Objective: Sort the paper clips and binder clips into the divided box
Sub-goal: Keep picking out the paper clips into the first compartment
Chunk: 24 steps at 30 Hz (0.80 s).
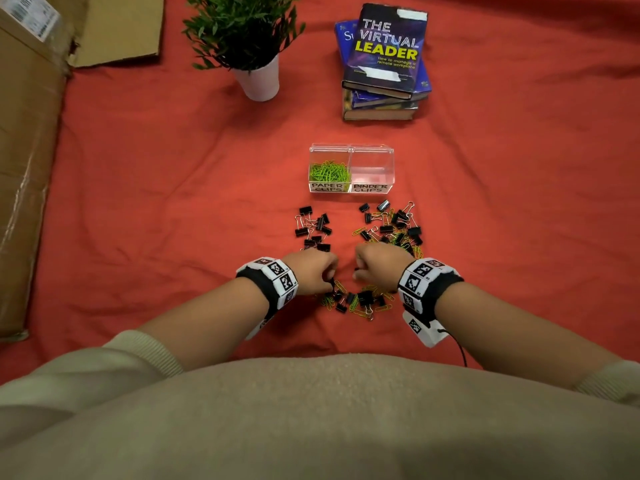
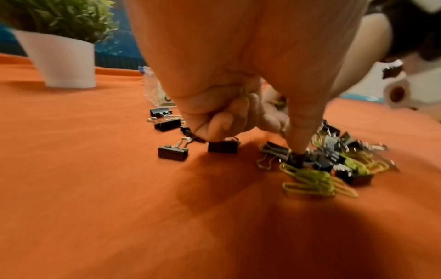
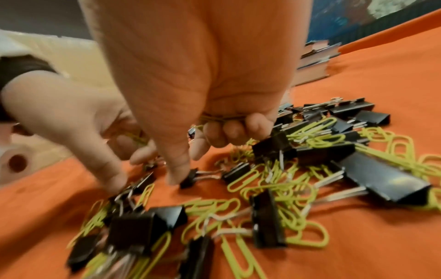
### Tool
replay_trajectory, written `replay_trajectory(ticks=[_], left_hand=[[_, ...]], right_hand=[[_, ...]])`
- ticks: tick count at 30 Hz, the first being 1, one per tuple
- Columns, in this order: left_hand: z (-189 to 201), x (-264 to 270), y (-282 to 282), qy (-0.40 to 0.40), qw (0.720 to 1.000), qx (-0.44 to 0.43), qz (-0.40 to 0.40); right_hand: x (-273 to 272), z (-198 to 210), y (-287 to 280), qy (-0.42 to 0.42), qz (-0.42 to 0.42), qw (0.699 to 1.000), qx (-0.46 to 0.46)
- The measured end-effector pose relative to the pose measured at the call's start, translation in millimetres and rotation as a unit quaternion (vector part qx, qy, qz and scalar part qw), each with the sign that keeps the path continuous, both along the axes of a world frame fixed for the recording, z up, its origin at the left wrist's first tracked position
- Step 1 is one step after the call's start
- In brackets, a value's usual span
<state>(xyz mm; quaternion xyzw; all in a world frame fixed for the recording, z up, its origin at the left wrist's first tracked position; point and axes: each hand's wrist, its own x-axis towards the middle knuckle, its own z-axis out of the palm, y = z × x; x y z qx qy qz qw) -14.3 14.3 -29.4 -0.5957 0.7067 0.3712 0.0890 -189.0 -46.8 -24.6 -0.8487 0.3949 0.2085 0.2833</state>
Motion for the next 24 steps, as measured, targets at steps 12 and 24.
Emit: replay_trajectory(ticks=[12,24], left_hand=[[3.8,5.1,-12.4,-0.021,0.992,-0.102,0.072],[-7.0,-16.2,1.7,-0.029,0.995,-0.055,-0.081]], right_hand=[[-14.9,5.8,14.0,0.026,0.094,0.993,0.063],[-27.7,10.3,-4.8,-0.019,0.016,1.000,0.009]])
